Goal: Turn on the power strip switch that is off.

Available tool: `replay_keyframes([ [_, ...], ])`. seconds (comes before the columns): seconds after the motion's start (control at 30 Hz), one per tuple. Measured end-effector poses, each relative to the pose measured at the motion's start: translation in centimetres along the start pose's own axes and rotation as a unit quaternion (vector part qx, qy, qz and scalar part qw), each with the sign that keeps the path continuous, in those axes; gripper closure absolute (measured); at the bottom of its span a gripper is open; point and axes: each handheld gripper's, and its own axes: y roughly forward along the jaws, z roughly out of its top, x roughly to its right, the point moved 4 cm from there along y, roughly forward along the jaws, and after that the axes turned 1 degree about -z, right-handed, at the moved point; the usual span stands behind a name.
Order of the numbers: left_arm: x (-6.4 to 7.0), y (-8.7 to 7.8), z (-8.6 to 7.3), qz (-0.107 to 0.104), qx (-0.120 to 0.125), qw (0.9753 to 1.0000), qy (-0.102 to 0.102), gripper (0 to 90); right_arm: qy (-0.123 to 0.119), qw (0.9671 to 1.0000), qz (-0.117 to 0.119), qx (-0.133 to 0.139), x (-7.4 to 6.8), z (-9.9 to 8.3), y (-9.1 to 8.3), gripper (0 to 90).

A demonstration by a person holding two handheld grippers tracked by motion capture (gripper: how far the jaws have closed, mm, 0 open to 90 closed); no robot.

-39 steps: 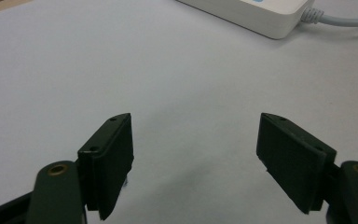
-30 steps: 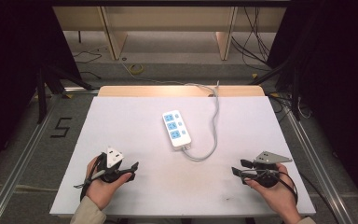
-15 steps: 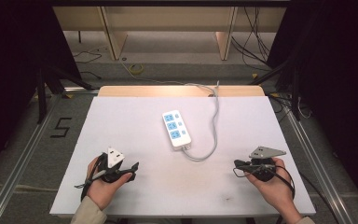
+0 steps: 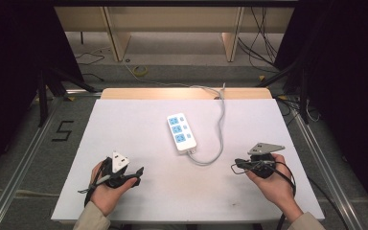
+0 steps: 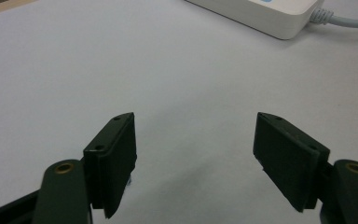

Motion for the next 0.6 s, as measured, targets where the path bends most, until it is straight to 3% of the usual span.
replay_keyframes([
  [0.6, 0.1, 0.1, 0.0, 0.001, -0.001, 1.0, 0.004, 29.9, -0.011, 0.9999, 0.003, -0.008, -0.2, 3.0, 1.0, 90.0],
])
